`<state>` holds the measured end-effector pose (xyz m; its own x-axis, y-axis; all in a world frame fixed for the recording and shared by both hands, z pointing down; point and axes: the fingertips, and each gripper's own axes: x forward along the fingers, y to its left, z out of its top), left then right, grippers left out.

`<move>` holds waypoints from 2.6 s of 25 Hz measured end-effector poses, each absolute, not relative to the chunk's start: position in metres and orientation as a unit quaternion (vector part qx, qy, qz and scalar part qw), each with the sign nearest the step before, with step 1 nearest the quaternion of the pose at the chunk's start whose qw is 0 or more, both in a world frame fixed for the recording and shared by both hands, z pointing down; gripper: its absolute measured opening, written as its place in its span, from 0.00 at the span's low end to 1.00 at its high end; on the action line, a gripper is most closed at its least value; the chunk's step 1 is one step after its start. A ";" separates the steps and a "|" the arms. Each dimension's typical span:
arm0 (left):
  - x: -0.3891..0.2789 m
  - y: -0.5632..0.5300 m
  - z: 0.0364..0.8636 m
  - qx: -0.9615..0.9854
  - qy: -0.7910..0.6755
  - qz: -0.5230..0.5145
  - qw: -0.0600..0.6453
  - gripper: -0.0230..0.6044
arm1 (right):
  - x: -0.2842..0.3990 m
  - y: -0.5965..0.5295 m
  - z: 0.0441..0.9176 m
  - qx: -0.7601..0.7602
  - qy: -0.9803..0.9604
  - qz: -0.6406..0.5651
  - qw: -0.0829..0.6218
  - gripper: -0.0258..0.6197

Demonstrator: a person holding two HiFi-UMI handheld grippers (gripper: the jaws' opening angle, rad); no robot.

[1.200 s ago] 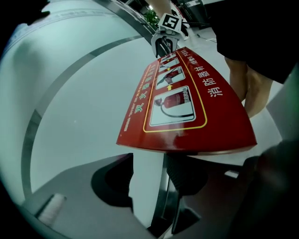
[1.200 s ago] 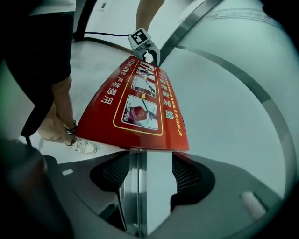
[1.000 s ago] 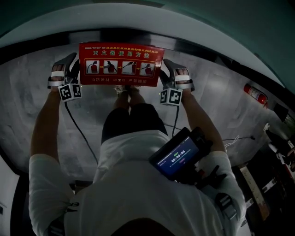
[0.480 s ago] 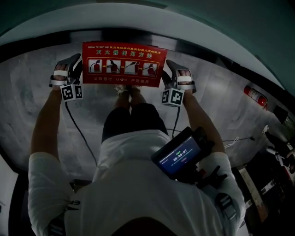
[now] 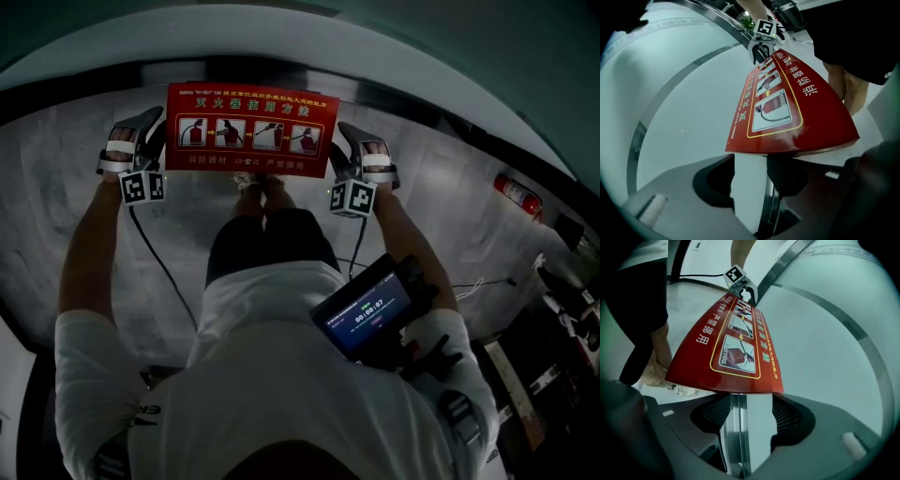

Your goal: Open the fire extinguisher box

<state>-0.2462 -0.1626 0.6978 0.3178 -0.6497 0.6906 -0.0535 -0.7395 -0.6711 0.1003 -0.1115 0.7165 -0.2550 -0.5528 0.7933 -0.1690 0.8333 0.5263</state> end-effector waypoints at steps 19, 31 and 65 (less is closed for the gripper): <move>-0.245 -0.201 0.672 -0.775 0.281 -0.492 0.280 0.17 | 0.094 -0.151 0.678 0.301 -0.794 -0.183 0.495 0.17; -0.250 -0.234 0.662 -0.797 0.327 -0.483 0.160 0.15 | 0.096 -0.194 0.660 0.390 -0.808 -0.047 0.439 0.18; -0.242 -0.286 0.649 -0.780 0.360 -0.506 0.078 0.14 | 0.107 -0.256 0.648 0.432 -0.784 0.008 0.445 0.16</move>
<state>-0.2419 -0.2860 0.6486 0.2282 -0.6408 0.7330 -0.4831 -0.7282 -0.4862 0.1071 -0.2557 0.6481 -0.2304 -0.6706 0.7051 -0.6844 0.6268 0.3725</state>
